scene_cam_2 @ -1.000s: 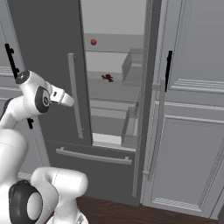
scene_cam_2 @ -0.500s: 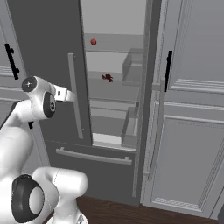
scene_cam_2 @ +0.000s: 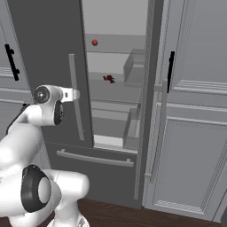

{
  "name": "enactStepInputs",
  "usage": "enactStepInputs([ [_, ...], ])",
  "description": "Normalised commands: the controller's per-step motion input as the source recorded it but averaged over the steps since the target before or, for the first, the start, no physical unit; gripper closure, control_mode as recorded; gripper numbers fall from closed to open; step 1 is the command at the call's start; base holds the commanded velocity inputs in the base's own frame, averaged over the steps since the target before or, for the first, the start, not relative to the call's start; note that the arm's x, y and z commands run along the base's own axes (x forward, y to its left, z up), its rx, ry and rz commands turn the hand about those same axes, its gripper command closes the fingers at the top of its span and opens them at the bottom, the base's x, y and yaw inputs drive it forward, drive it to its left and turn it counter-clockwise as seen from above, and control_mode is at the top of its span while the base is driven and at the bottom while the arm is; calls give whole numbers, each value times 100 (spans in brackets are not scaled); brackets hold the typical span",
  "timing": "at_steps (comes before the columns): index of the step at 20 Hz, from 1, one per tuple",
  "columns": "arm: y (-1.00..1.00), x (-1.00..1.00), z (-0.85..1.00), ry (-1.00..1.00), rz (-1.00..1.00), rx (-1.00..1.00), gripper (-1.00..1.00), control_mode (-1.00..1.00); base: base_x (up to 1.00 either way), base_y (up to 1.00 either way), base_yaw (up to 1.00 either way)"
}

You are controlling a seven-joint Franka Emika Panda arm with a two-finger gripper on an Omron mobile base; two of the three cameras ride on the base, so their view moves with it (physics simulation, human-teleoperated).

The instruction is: Take the strawberry from the fridge and place it on top of the pancake, located on the dining counter.

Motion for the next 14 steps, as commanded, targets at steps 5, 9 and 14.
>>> enactStepInputs([
  [5, 0, 8, 23, 1, 0, 1, -100, -100, 0, 0, 0],
  [9, 0, 16, 68, 21, -6, 0, -100, -100, 0, 0, 0],
  [14, 1, 14, 48, 14, -5, -2, -100, -100, 0, 0, 0],
])
